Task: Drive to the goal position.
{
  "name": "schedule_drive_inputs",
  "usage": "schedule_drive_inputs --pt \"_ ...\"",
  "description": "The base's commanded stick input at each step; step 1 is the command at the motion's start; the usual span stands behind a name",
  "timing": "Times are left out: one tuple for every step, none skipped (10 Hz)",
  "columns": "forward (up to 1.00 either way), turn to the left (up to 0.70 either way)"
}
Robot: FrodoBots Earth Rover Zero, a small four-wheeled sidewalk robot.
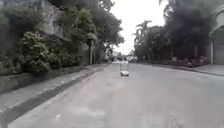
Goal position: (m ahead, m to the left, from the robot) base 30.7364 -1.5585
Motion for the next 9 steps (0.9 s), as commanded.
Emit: schedule_drive_inputs --pt "1.0 -0.07" --pt "1.0 -0.38" --pt "1.0 -0.34" --pt "1.0 -0.08" --pt "1.0 0.0" --pt "1.0 0.0" --pt "1.0 0.0" --pt "1.0 0.0" --pt "1.0 -0.4"
